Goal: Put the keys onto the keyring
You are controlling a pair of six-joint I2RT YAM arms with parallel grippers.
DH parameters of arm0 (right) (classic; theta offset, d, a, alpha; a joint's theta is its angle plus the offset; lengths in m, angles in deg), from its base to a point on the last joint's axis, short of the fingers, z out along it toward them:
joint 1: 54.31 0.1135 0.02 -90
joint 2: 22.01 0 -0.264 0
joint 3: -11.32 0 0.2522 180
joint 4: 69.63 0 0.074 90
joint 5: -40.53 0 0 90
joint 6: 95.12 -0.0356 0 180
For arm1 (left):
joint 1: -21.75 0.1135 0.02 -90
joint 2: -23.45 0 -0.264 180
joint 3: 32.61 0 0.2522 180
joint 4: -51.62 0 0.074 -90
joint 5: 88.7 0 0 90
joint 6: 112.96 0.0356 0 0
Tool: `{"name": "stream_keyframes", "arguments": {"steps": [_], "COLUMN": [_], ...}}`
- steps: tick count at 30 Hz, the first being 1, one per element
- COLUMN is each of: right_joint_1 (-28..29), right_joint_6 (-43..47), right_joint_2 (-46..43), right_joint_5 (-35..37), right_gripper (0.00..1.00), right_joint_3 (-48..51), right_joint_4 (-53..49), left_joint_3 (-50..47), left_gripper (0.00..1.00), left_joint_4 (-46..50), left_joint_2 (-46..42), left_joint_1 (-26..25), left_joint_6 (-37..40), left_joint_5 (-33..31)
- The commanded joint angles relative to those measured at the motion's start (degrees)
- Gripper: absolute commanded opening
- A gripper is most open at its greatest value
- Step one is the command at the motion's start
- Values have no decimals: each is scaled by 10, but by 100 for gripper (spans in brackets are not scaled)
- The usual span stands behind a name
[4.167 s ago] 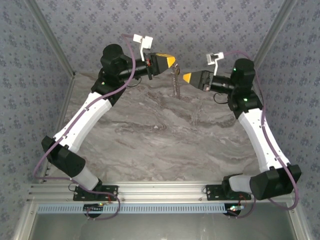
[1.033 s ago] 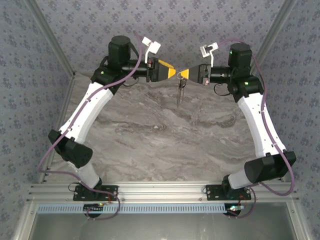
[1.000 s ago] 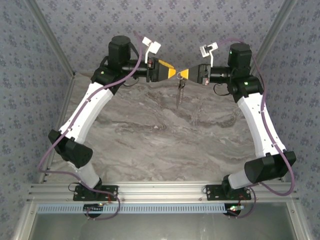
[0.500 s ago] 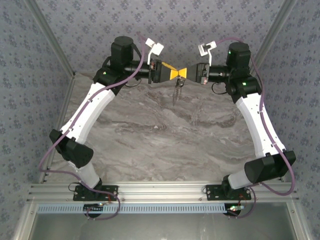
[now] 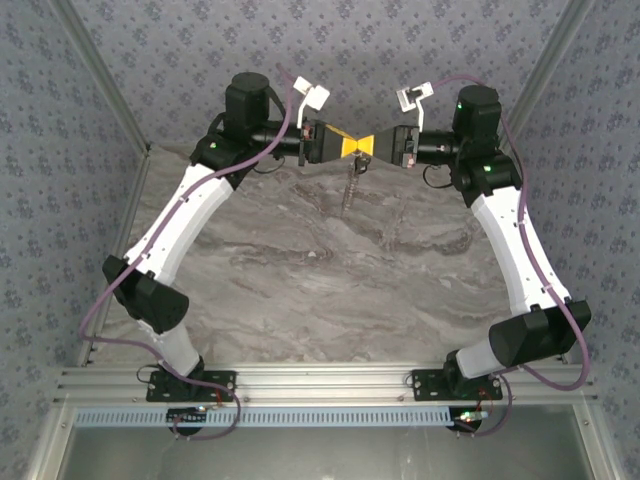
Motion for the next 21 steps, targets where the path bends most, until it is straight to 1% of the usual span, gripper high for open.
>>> {"name": "stream_keyframes", "arguments": {"steps": [1, 3, 5, 6, 8, 10, 13, 14, 18, 21], "right_joint_1": [4, 4, 3, 1, -8, -26, -58, -67, -95, -97], "right_joint_6": [-16, -21, -21, -21, -44, -80, -142, -157, -223, -239], "right_joint_2": [-6, -5, -5, -5, -8, -17, -32, -37, -61, -76], "right_joint_5": [4, 6, 10, 10, 10, 10, 6, 6, 13, 26], "right_gripper": [0, 0, 0, 5, 12, 26, 38, 41, 46, 47], "right_joint_3": [1, 3, 6, 7, 15, 31, 61, 71, 119, 149], "right_joint_4": [34, 41, 45, 48, 63, 106, 185, 207, 288, 319], "left_joint_3": [21, 24, 28, 28, 26, 14, -16, -23, -51, -54], "left_gripper": [4, 0, 0, 0, 0, 0, 0, 0, 0, 0], "left_joint_4": [-27, -30, -30, -28, -30, -48, -102, -120, -175, -208], "left_joint_2": [5, 9, 10, 10, 6, -3, -21, -27, -40, -42], "left_joint_1": [-16, -17, -17, -17, -16, -15, -11, -9, -5, -5], "left_joint_6": [-2, -5, -7, -7, -5, -10, -37, -45, -74, -95], "left_joint_5": [36, 34, 26, 18, -2, -21, -40, -45, -53, -52]}}
